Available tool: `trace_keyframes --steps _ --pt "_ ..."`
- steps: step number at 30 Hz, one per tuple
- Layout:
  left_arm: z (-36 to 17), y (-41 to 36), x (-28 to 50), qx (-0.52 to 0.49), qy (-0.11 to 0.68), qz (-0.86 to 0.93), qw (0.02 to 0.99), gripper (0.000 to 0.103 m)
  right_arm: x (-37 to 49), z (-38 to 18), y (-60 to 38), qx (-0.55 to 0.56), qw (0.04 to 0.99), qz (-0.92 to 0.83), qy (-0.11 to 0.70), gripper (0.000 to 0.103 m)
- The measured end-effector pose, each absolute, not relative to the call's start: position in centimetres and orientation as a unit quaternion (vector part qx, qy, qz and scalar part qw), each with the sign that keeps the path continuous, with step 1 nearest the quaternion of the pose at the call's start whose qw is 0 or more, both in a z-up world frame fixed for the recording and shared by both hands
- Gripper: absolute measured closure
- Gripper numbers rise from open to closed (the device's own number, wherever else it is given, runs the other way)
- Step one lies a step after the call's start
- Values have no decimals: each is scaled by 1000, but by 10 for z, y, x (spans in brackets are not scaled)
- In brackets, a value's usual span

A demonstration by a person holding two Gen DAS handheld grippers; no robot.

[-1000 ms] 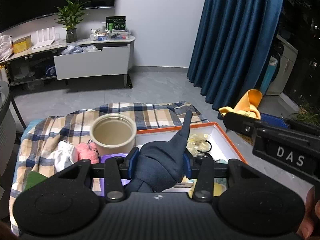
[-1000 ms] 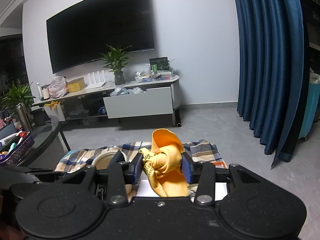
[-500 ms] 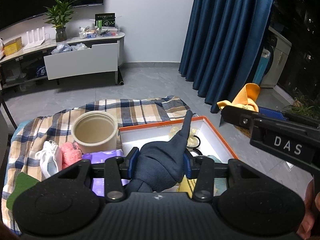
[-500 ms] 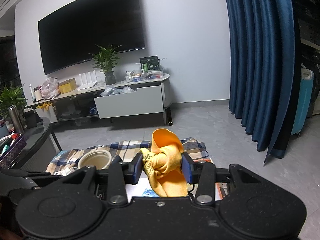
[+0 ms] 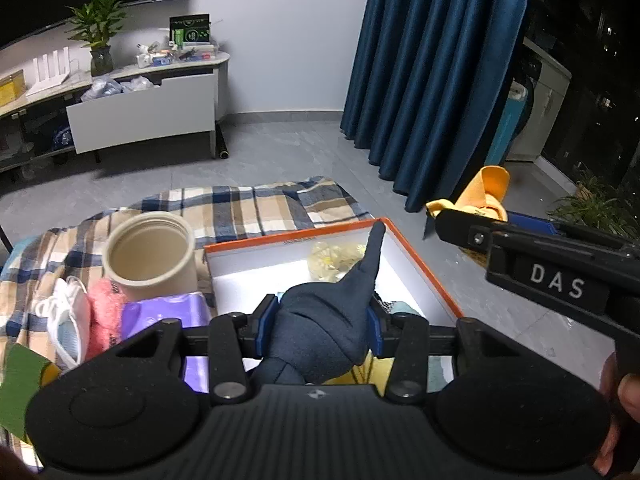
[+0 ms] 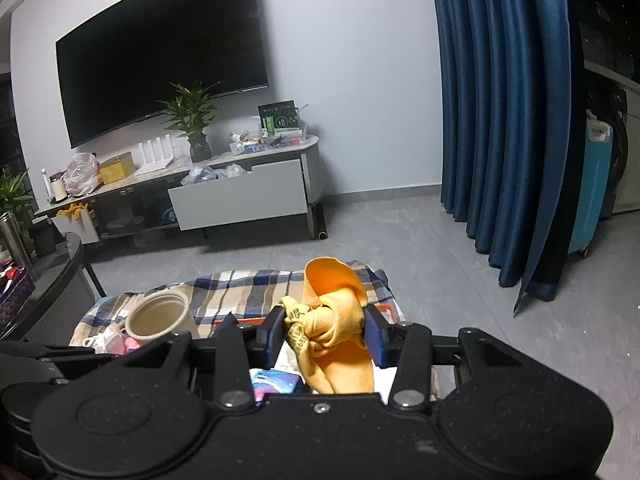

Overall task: Organize soft objects
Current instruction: 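Carry the navy cloth in the left tool and orange cloth in the right tool over the box, then open the left tool over the box while the right tool releases the orange cloth inside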

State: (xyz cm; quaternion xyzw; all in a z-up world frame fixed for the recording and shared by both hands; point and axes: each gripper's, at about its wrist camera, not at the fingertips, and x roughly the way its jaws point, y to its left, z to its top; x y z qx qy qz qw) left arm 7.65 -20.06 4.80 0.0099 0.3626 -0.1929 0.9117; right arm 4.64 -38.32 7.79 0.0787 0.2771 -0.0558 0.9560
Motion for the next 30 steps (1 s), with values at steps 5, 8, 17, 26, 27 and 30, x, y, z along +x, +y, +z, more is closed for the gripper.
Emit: trace_keyframes --steps 5,8,17,26,27,30 --pt "43 -208 79 12 370 -199 907 57 50 71 -388 83 953 -60 287 51" --pt "39 -212 80 14 375 -202 905 57 50 67 -391 86 951 -63 291 51" --pt "32 -221 84 20 384 -208 899 57 58 56 -399 91 947 -66 303 50" --pt "24 -230 90 24 394 -210 894 57 67 48 -405 94 943 -67 312 48" --pt "24 -231 91 24 395 -210 894 57 68 47 -406 95 943 -67 313 48" --pt "22 -234 92 22 397 -212 893 52 70 44 -407 94 942 -70 313 40"
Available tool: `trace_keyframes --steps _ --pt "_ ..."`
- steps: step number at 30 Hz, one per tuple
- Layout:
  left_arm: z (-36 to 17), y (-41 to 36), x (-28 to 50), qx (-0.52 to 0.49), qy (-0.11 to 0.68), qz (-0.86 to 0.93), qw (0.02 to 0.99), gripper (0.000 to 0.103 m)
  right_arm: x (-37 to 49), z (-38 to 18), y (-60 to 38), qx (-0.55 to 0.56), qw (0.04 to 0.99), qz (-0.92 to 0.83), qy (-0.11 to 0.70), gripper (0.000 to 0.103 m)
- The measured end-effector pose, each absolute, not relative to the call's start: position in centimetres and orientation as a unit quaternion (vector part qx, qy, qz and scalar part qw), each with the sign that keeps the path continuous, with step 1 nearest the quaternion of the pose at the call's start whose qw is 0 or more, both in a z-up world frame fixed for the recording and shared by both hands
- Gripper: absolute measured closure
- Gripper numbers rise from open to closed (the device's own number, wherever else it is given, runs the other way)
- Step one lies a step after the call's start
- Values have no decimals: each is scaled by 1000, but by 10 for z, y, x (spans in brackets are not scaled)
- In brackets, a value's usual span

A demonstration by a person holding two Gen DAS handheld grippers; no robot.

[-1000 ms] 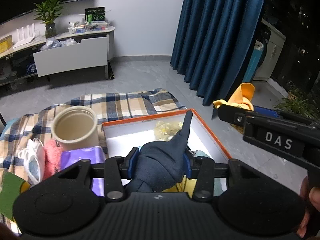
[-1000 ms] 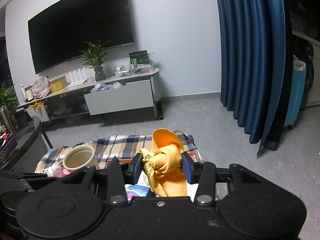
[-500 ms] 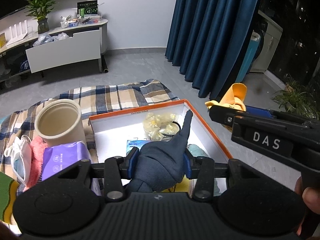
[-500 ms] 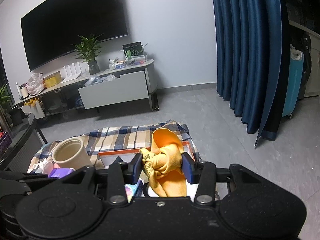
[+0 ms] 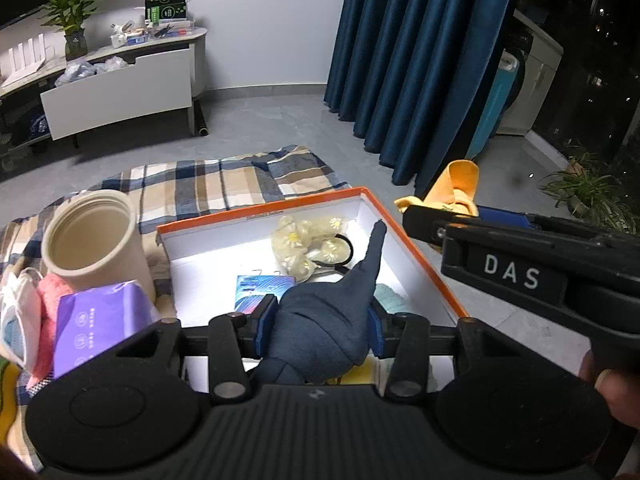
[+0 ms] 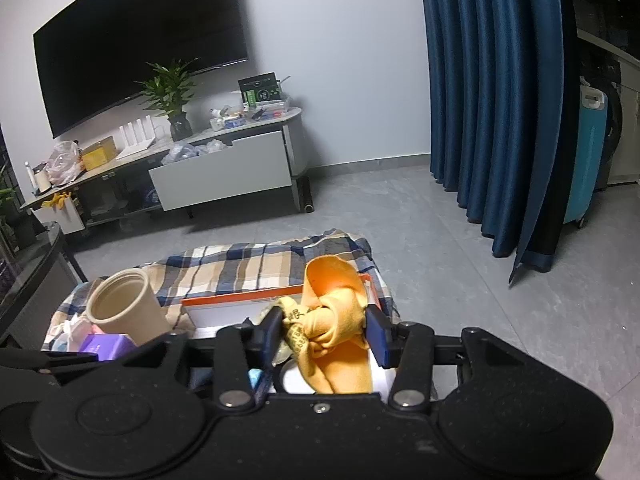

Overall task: Organize soft objects
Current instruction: 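Open the left tool over the box while the right tool releases the orange cloth inside, then move both tools back from the box to the pile of soft items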

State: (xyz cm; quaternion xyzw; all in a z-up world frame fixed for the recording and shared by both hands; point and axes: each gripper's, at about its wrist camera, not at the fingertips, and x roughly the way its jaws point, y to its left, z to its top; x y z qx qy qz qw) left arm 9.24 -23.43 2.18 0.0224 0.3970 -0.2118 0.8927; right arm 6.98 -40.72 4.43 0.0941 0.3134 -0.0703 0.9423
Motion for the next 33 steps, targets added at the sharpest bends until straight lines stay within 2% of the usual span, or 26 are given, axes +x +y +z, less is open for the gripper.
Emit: trace_keyframes --steps 2,5,10,18,33 --pt "21 -235 93 19 395 -217 892 49 71 43 -409 98 942 -74 312 32" --pt "17 -235 96 6 398 -236 886 42 69 43 -411 104 942 -74 309 27" --pt "18 -238 91 15 396 -237 887 36 60 51 -408 101 946 -78 297 27" --pt "39 -227 81 23 374 -209 903 21 43 74 -397 94 955 -82 268 25" --pt "64 -167 60 7 344 -166 924 19 30 94 -336 83 963 -27 256 23"
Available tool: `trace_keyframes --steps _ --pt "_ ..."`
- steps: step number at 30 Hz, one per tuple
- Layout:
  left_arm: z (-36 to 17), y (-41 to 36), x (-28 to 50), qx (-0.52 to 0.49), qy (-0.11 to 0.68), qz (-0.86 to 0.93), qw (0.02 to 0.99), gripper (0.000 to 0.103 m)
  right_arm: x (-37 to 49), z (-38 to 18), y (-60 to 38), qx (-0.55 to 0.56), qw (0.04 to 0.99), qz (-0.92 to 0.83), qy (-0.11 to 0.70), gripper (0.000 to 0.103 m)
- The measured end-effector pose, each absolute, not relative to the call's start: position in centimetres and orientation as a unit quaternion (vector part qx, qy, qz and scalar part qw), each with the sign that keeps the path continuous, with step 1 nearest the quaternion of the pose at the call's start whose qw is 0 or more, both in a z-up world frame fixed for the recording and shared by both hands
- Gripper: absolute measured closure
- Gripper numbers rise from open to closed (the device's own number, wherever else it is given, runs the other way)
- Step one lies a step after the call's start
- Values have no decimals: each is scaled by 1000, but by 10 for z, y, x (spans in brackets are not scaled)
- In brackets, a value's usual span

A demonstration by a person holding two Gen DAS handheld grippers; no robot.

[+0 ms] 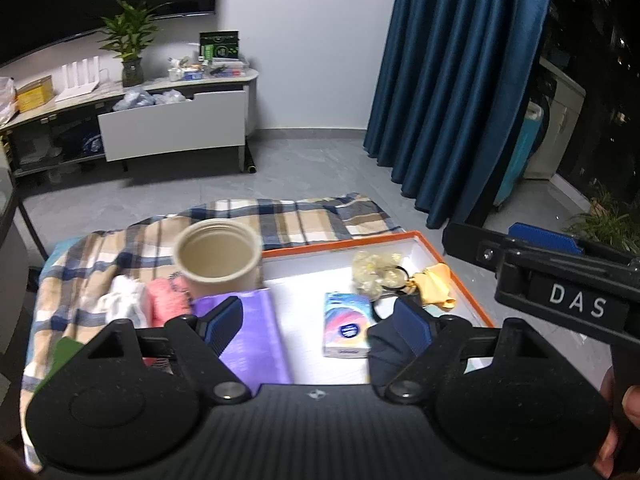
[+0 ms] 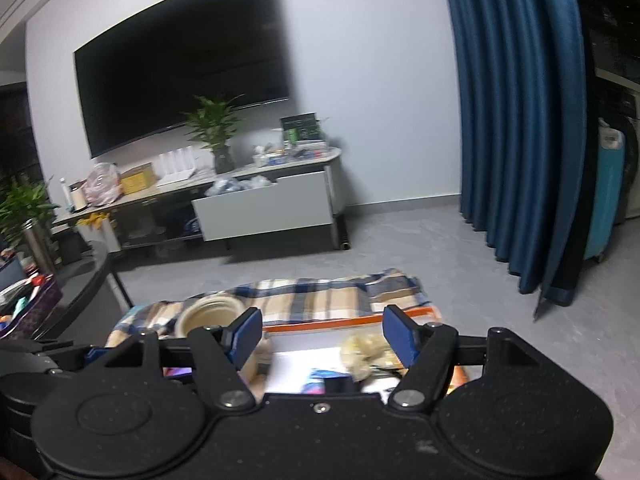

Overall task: Organize soft objects
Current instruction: 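Move both tools back from the box to the pile of soft items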

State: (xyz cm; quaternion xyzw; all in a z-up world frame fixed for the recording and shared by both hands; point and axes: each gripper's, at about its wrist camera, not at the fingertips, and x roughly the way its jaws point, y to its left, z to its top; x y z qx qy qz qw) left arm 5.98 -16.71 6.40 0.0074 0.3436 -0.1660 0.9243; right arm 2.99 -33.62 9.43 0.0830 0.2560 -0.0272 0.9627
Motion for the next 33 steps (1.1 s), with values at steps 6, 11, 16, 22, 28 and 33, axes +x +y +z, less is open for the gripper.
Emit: trace_keyframes --steps 6,11,16,22,28,33 --pt "66 -129 55 -11 340 -142 930 19 36 93 -301 78 962 7 260 23" --pt "64 -98 55 -22 341 -115 933 19 40 94 -281 70 961 27 265 23" --pt "52 -66 56 -35 352 -85 931 19 41 91 -271 67 961 39 267 23" --pt "24 -37 47 -36 380 -89 920 19 43 87 -269 71 959 37 271 23" --pt "-19 -36 26 6 415 -120 902 19 45 85 -265 71 959 44 272 23" --pt "-46 -51 19 34 423 -148 893 17 45 87 -262 64 959 48 271 23"
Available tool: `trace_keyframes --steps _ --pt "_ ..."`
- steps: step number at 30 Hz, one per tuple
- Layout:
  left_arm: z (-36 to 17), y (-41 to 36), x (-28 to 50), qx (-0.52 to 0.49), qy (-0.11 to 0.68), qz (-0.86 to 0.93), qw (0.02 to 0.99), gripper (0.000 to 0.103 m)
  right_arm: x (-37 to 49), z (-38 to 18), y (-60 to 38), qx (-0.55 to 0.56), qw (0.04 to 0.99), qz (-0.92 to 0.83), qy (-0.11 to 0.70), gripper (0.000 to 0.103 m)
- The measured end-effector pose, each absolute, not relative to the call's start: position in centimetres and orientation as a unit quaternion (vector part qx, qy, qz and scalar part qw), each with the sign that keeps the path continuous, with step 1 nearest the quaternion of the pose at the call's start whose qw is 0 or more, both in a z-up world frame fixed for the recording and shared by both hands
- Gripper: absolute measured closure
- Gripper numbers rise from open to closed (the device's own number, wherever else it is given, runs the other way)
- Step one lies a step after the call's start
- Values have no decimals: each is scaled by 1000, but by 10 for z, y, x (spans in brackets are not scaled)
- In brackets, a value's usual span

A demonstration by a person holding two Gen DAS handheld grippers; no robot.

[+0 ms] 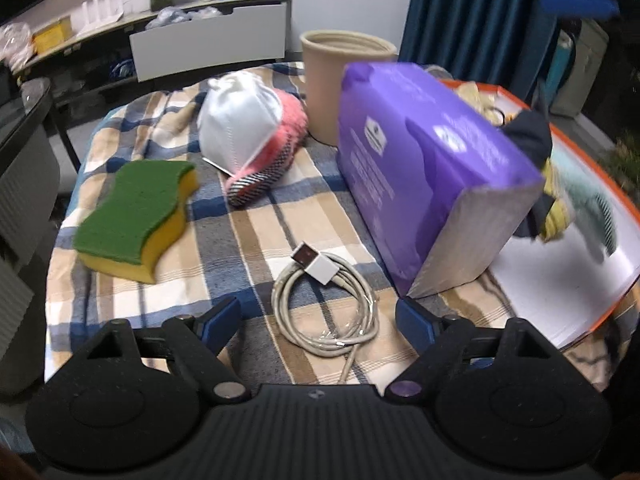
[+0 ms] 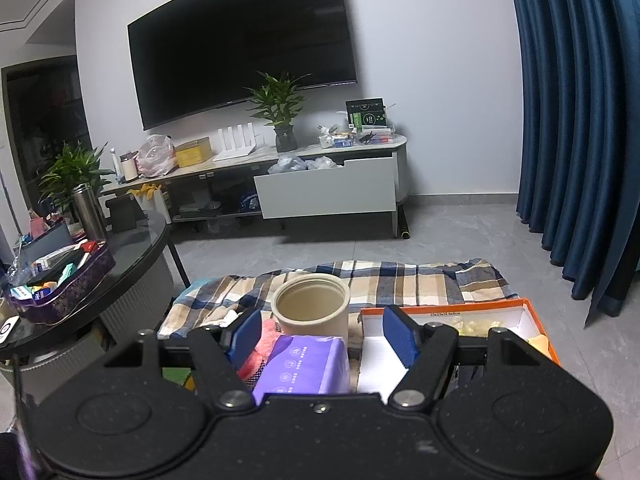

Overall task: Organize soft objects
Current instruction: 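Move both tools back from the box to the pile of soft items, then grasp the white cloth with the right tool while the left tool reaches the white cable coil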

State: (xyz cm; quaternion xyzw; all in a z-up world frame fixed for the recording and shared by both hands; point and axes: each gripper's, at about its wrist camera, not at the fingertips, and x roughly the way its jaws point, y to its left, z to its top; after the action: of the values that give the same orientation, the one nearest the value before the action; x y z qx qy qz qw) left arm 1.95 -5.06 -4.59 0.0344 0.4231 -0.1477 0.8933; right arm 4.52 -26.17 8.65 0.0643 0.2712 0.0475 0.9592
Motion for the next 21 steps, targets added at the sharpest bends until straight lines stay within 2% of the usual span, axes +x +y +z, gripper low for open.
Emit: trace_keyframes --steps 5,7,8,16,21 --pt "-63 -60 25 59 423 -139 893 18 45 87 -258 62 959 51 272 23" --pt "-69 -62 28 64 417 -137 896 25 46 87 -256 60 959 53 272 23" --pt "-71 -64 29 74 412 -135 898 36 46 87 -255 60 959 55 272 23" --pt "-60 -54 21 46 395 -136 908 38 51 83 -242 58 955 71 283 23" --pt "-35 -29 16 16 367 -95 925 38 59 72 -222 52 948 91 301 23"
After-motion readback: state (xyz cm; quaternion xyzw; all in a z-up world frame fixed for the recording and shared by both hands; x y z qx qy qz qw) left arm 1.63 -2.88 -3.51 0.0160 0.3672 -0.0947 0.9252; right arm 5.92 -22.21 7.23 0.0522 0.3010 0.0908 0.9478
